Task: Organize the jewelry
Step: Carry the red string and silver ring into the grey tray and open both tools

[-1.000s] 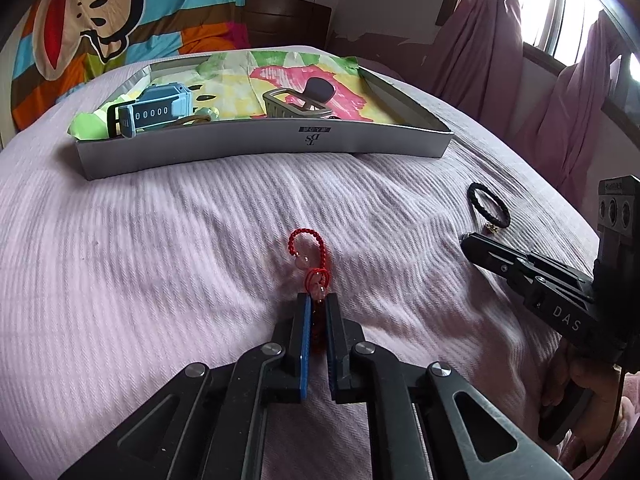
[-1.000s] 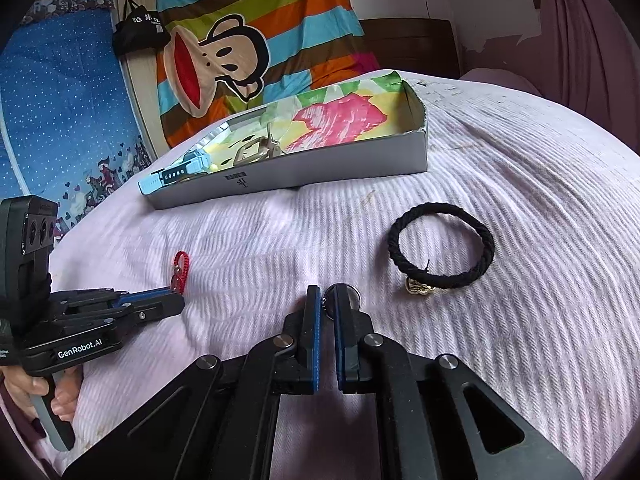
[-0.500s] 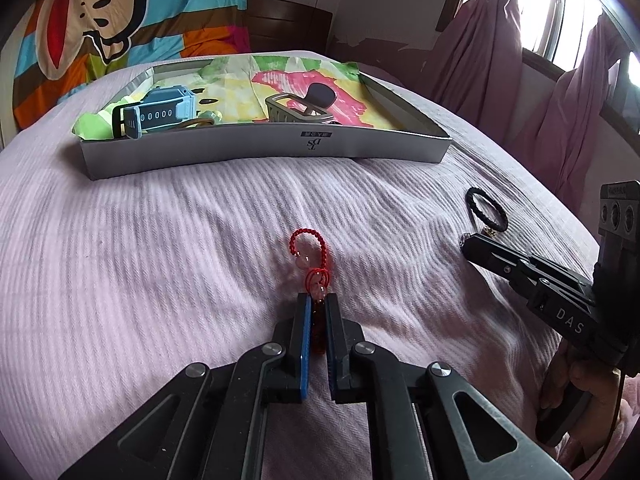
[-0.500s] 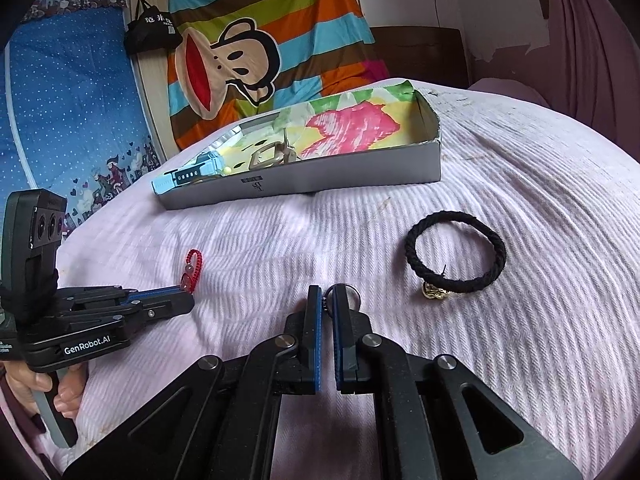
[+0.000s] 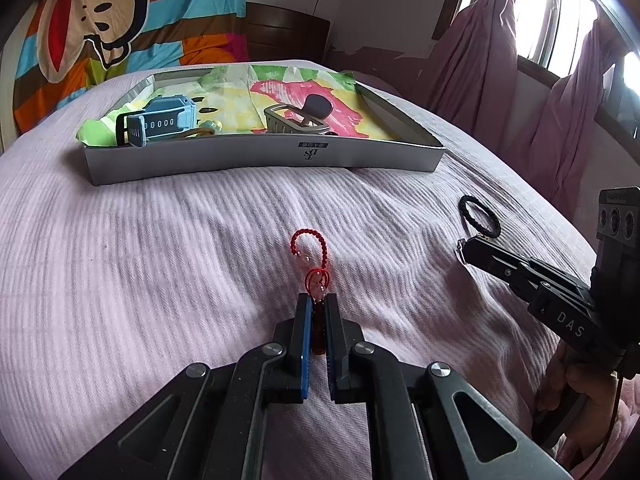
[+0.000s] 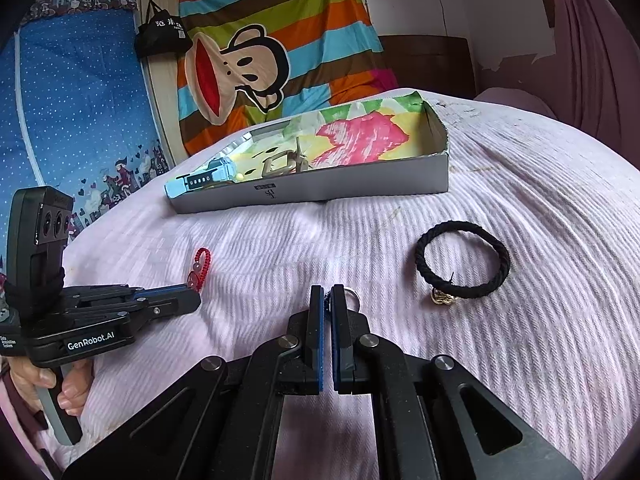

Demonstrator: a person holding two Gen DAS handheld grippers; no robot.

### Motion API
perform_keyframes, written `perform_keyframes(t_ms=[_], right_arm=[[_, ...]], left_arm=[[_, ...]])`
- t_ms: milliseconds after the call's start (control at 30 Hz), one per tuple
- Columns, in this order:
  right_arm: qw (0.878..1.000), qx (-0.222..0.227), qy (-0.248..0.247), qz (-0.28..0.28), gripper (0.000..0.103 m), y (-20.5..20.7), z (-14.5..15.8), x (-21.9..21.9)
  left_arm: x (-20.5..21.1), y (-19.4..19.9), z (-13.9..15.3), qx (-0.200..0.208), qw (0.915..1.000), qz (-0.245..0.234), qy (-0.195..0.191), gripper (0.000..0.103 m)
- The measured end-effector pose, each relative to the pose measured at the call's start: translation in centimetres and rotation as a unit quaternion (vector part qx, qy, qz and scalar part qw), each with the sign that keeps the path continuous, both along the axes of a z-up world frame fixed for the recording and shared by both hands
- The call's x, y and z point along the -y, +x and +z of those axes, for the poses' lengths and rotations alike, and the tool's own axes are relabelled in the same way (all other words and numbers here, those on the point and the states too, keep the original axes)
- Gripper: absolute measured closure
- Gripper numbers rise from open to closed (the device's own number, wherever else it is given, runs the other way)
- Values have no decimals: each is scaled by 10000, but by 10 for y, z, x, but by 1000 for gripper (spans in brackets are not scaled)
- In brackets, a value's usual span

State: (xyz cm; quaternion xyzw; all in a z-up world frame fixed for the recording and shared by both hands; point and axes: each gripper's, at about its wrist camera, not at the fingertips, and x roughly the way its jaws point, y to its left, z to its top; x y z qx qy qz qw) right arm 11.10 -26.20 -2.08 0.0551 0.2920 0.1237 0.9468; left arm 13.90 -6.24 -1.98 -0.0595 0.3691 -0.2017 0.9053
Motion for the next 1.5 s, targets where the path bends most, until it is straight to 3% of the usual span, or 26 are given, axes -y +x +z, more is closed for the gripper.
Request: perform_keyframes(t_ms=[467,867,1200,1500], right_arm=[[9994,285,124,179,100,3,15,-2],[9964,696,289,391,100,45,52,-5],[9962,586,-75,642,100,104,69,-25],[9969,172,-281,718,100,132,54,-39]], left_arm=[[-3,10,32,463,9984,162,-297,97],[6,63,64,798,9950,525,-300,97],[10,103,60,538,9952,802,-146,97],[3,121,50,171,9954,920,-198,97]])
